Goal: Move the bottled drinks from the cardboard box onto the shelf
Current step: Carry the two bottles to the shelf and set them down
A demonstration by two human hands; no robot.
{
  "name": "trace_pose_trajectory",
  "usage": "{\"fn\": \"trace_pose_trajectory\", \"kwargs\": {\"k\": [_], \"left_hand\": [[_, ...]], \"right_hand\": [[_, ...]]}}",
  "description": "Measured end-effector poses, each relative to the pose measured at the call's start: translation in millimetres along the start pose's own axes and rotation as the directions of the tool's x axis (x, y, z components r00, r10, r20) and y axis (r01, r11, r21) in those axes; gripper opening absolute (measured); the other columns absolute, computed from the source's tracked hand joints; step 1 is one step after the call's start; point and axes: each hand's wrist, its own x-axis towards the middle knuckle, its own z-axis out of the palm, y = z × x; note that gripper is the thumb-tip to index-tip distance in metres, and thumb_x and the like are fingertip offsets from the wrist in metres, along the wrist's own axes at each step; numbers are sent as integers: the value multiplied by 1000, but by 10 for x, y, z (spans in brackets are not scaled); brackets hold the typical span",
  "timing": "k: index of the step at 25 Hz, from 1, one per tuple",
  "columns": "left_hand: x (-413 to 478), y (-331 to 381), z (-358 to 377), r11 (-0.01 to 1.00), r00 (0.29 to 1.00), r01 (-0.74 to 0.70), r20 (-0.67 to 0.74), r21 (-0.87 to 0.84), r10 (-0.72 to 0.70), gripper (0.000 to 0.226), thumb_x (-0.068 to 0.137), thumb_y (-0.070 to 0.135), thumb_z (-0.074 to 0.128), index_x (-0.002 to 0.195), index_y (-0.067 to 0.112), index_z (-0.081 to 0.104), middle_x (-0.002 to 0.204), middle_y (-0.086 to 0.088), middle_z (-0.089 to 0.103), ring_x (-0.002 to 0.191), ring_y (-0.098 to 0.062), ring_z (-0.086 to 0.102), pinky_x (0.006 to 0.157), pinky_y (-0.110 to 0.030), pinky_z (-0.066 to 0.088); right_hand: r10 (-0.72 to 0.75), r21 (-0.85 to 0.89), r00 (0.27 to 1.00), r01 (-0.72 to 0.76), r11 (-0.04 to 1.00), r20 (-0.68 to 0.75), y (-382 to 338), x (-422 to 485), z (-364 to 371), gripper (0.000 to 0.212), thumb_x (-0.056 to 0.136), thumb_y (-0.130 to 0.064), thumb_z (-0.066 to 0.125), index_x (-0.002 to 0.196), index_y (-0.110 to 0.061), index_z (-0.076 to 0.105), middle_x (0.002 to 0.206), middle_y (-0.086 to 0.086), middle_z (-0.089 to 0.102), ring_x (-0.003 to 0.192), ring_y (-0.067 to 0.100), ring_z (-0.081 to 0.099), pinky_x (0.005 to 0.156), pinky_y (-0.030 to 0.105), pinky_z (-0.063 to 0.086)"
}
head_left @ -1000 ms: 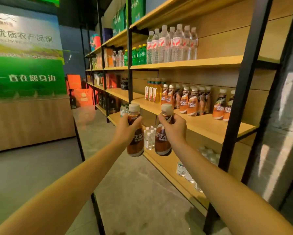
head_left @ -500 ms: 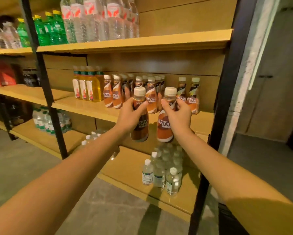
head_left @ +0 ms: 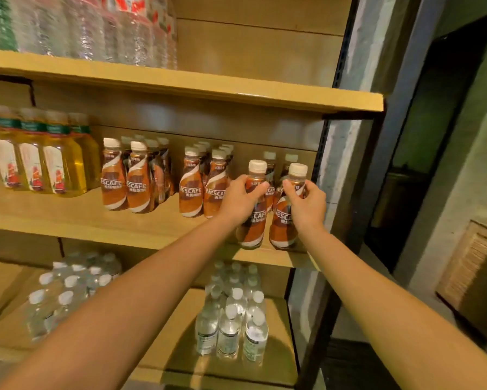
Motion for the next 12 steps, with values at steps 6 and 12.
{"fn": "trace_pose_trajectory", "kwargs": {"k": [6, 12], "left_hand": [[344, -140, 145, 998, 997, 9, 79, -55, -5, 32, 94, 30, 52, 122, 15, 50, 106, 4, 61, 105, -16, 59, 89, -32, 48], [410, -281, 221, 987, 993, 22, 114, -159, -4, 47, 92, 31, 55, 135, 16, 42, 122, 2, 57, 113, -14, 56, 94, -31, 46]], "right_hand": [[-51, -36, 998, 53, 998, 38, 158, 201, 118, 22, 91, -26, 58, 109, -14, 61, 100, 3, 67, 95, 14, 63, 86, 31, 52], [-68, -5, 987, 69, 998, 146, 333, 306, 71, 43, 90, -30, 59, 128, -14, 49, 113, -2, 62, 105, 11, 60, 96, 38, 50]]}}
